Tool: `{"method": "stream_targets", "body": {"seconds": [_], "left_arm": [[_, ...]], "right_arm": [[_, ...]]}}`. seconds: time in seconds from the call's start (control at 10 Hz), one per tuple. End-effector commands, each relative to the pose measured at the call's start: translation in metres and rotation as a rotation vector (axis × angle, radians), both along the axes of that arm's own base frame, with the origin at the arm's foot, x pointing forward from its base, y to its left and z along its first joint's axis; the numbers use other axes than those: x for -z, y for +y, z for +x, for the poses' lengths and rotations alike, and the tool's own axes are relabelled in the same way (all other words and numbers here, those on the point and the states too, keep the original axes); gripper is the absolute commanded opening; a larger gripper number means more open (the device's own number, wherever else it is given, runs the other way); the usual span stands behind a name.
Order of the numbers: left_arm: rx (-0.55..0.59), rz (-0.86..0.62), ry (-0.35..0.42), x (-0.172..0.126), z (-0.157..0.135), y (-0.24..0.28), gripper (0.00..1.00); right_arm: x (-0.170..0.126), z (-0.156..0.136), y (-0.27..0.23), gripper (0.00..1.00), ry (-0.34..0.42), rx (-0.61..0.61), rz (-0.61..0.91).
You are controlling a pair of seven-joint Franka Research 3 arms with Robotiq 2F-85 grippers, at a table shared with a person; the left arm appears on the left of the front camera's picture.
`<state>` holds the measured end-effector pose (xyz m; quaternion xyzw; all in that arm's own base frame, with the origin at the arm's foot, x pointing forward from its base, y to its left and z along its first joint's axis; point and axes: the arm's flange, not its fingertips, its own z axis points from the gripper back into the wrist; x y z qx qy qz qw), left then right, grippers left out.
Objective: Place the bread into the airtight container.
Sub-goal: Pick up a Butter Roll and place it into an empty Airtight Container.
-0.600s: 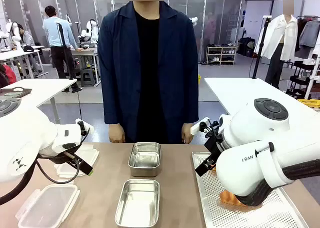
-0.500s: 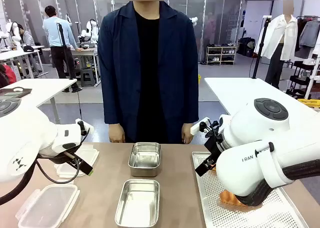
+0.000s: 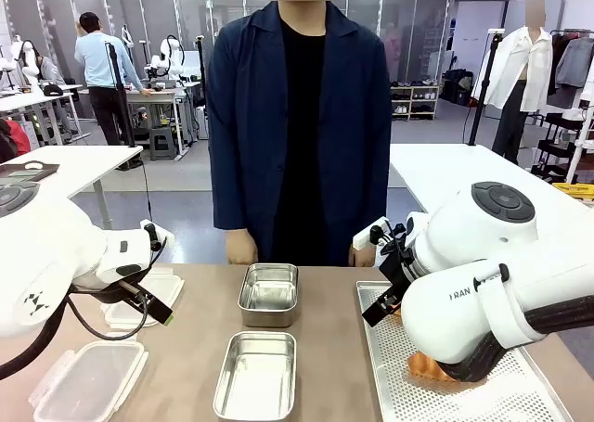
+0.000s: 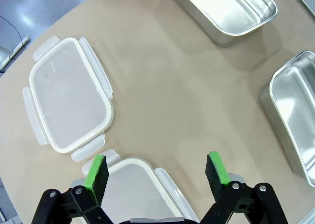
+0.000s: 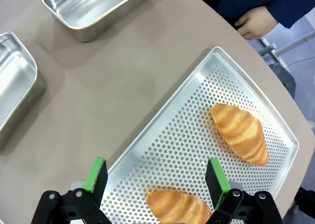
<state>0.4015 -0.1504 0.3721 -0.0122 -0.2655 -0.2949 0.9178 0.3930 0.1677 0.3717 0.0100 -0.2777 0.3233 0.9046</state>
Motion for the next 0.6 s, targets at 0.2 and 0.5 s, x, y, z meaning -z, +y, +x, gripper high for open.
{"method": "stream_targets", "body": {"seconds": [0.2, 0.5], "left_arm": [[-0.001, 0.000, 0.000, 0.000, 0.000, 0.000, 1.00], [-0.023, 0.036, 0.010, -0.023, 0.009, 0.004, 1.00]], "right_arm": [[0.000, 0.000, 0.000, 1.00, 0.001, 0.003, 0.003], [-0.028, 0.007, 0.000, 1.00, -0.010, 0.030, -0.010]]}}
